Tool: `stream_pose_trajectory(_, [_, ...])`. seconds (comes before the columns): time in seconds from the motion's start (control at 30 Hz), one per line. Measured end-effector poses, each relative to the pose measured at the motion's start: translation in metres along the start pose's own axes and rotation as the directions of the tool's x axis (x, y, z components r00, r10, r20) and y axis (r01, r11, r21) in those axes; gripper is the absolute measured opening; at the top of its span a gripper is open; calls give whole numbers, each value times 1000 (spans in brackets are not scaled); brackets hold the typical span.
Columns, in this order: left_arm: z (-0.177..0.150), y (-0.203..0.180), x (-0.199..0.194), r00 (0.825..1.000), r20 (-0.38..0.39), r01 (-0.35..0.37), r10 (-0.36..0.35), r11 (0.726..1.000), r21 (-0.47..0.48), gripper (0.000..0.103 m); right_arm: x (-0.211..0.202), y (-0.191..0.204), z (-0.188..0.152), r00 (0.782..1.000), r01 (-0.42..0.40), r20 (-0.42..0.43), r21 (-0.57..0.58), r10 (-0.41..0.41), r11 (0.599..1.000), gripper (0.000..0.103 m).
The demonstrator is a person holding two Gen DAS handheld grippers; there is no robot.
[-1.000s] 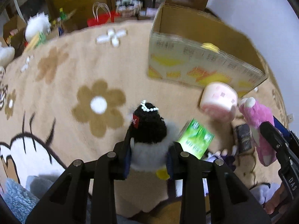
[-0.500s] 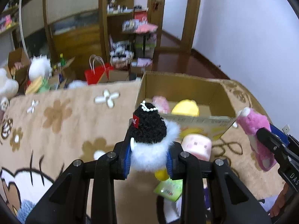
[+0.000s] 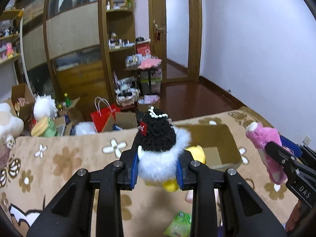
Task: Organize soft objects
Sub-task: 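Lift both plushes and carry them over the cardboard box, then open both tools to drop the plushes into the box and withdraw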
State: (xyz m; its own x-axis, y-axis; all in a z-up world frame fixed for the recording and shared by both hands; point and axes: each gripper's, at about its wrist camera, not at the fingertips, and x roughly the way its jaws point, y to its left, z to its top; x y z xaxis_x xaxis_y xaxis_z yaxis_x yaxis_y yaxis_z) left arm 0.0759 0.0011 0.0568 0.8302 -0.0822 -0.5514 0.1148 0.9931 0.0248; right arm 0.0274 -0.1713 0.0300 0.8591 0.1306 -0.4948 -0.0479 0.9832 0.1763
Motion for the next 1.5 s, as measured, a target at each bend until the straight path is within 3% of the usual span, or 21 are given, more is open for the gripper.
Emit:
stream_pose_trajectory(0.4, [19, -12, 26, 1000, 20, -9, 8, 999, 34, 28, 23, 0, 14, 1000, 14, 28, -26, -13, 1000, 50])
stream_pose_trajectory(1.0, [12, -17, 91, 996, -86, -1, 5, 999, 45, 29, 71, -3, 9, 998, 3, -58, -71, -7, 997, 50])
stream_pose_trajectory(1.5, [-12, -22, 139, 978, -208, 10, 6, 997, 73, 29, 110, -13, -8, 991, -49, -127, -60, 41, 997, 51])
